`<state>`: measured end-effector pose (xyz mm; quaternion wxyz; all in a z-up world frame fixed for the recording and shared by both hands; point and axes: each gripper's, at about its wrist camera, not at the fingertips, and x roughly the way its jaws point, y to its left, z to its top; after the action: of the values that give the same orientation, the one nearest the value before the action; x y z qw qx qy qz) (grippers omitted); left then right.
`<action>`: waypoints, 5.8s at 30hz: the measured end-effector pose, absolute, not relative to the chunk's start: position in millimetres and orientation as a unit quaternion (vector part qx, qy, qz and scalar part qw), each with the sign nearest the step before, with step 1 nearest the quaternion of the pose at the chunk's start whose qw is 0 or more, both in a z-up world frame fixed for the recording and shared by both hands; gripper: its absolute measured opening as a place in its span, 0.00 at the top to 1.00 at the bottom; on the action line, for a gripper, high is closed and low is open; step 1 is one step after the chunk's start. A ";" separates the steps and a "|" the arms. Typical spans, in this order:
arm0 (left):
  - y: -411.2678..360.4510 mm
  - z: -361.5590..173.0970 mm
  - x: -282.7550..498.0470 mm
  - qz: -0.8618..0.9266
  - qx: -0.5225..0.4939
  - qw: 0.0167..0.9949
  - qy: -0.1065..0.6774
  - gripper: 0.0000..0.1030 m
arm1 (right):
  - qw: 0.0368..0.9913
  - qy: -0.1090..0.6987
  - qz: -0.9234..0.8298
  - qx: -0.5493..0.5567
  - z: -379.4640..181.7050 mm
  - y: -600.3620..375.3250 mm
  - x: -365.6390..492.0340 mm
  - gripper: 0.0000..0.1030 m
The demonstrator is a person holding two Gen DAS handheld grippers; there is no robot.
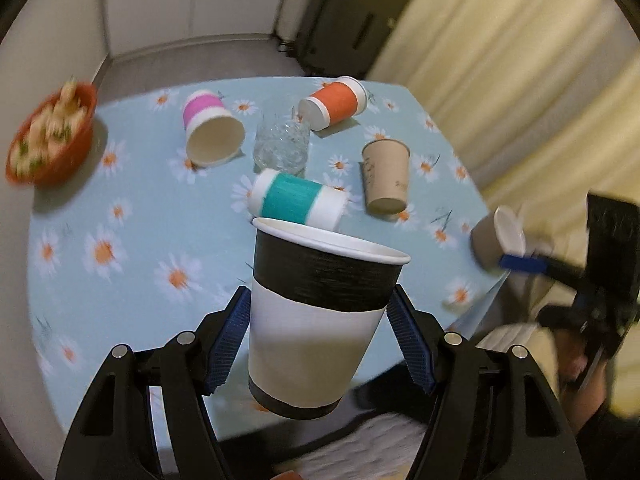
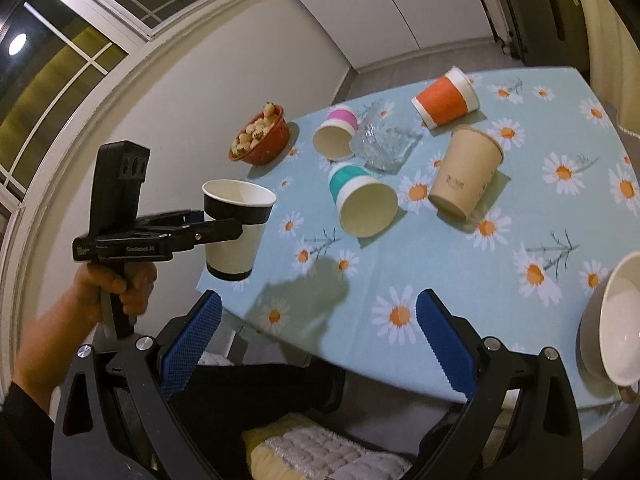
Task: Flip cup upright
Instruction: 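Lift the black-and-white cup with the left tool and rotate it upright, then bring the right tool to the upright cup and close around it, then lift the black-and-white cup with the right tool while the left tool withdraws, then lower the cup upright onto the tablecloth and open the right tool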
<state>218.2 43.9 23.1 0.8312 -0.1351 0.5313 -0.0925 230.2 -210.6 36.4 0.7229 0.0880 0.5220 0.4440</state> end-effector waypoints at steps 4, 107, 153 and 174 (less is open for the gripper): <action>36.9 6.7 208.9 -0.063 -0.204 0.816 0.537 0.35 | 0.707 0.550 0.432 0.105 32.7 -218.5 231.6 0.06; 84.4 -39.6 48.9 -0.059 -0.383 0.864 0.322 0.34 | 0.756 0.549 0.356 -0.023 -3.8 -102.7 220.1 0.37; 100.1 -42.3 42.0 -0.036 -0.413 0.868 0.275 0.13 | 0.944 0.174 0.265 -0.093 -81.3 -82.7 113.1 0.36; 99.4 -38.6 38.6 -0.026 -0.401 0.877 0.262 0.13 | 0.934 0.218 0.275 -0.061 -67.0 -101.6 101.2 0.18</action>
<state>38.6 99.4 -38.6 0.8775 -0.4006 0.2624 -0.0260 101.2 -101.6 -67.0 0.9342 -0.0610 0.2184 0.2753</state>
